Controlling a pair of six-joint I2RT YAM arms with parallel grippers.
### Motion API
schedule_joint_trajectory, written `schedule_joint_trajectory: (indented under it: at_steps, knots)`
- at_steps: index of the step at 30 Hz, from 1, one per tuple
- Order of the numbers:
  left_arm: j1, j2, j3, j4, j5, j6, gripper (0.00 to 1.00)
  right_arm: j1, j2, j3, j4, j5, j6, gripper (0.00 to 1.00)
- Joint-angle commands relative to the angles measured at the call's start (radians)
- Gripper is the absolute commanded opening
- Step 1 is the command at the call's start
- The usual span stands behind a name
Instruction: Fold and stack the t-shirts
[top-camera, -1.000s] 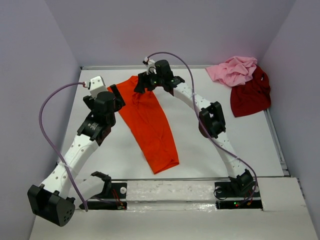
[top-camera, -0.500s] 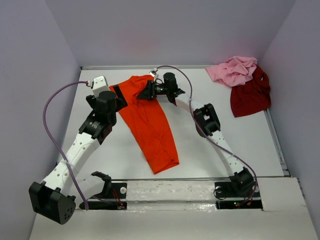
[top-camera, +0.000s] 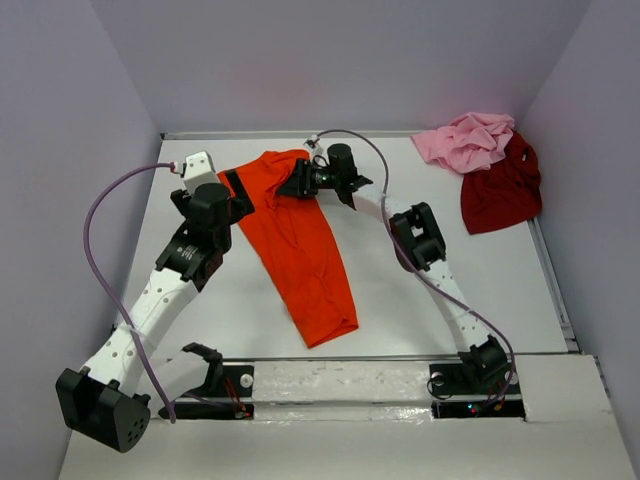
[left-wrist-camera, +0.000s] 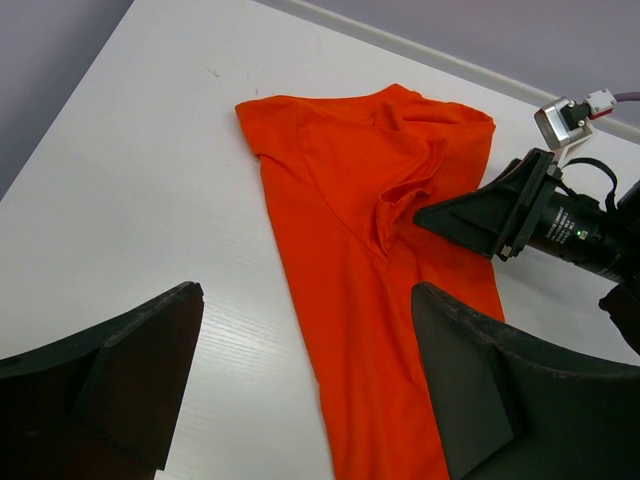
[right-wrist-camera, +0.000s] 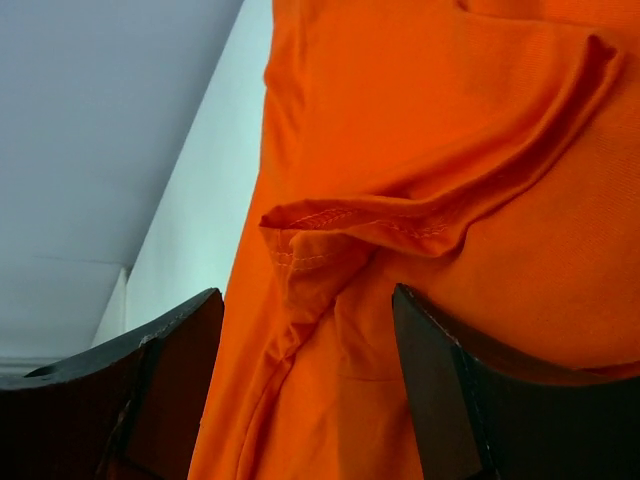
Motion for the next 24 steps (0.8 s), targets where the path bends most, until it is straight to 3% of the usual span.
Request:
schedule_joint_trajectory:
  at_steps: [1,6,12,24]
  knots:
    - [0.004,-0.034,-0.004,0.036,-0.005,0.015,0.94,-0.009,-0.071,0.020,-0.199,0.158,-0.165,0.75]
    - [0.004,-0.032,-0.004,0.036,-0.003,0.017,0.94,-0.009,-0.106,0.039,-0.393,0.351,-0.283,0.76]
    - [0.005,-0.034,-0.004,0.036,0.001,0.014,0.94,-0.028,-0.147,0.008,-0.463,0.484,-0.346,0.77]
    - [0.004,-0.026,-0.001,0.036,0.018,0.015,0.94,-0.169,-0.226,-0.110,-0.509,0.499,-0.335,0.77]
